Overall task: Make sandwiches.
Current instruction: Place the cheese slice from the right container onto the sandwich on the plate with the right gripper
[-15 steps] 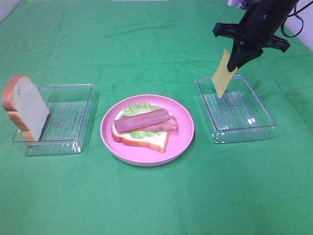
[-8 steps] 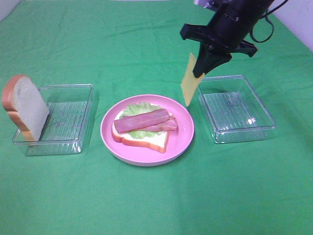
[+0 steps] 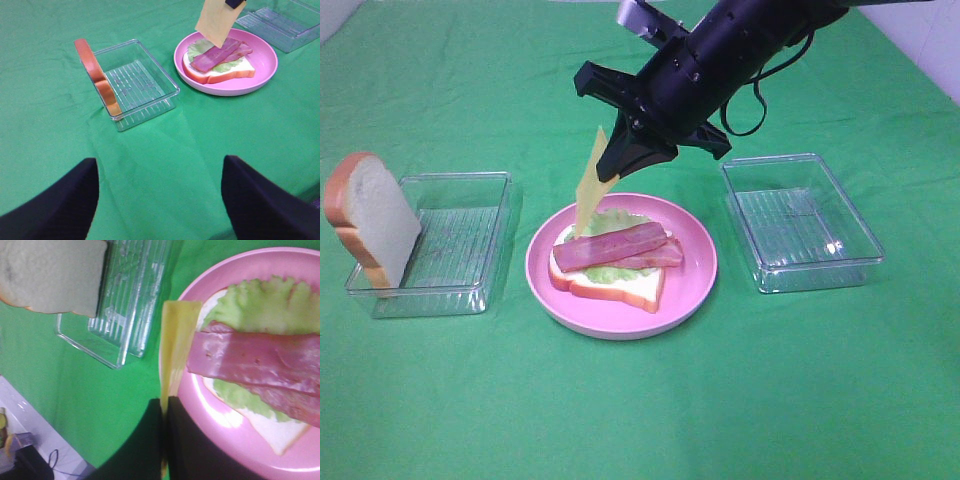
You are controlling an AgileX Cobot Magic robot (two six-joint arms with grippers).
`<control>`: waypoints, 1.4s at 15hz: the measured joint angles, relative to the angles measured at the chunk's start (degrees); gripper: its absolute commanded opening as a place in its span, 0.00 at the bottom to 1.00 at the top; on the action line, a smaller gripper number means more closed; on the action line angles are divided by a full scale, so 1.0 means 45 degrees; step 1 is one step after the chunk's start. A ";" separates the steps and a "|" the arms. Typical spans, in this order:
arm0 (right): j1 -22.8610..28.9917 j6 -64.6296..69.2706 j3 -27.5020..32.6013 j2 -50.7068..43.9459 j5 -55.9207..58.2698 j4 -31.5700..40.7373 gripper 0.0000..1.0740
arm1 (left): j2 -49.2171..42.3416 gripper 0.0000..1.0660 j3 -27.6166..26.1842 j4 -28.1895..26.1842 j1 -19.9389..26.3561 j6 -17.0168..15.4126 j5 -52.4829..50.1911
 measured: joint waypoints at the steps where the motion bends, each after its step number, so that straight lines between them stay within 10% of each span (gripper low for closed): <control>1: 0.0000 -0.0369 0.0216 0.0038 -0.0191 0.0598 0.00 | 0.0000 0.63 0.0000 0.0000 0.0000 0.0000 0.0000; 12: 0.0000 0.0229 0.0369 0.1413 -0.0726 -0.0102 0.00 | 0.0000 0.63 0.0000 0.0000 0.0000 0.0000 0.0000; 18: 0.0000 0.1070 0.0369 0.1413 -0.0560 -0.1057 0.66 | 0.0000 0.63 0.0000 0.0000 0.0000 0.0000 0.0000; 21: 0.0000 0.1031 0.0369 0.1044 -0.0471 -0.2190 0.70 | 0.0000 0.63 0.0000 0.0000 0.0000 0.0000 0.0000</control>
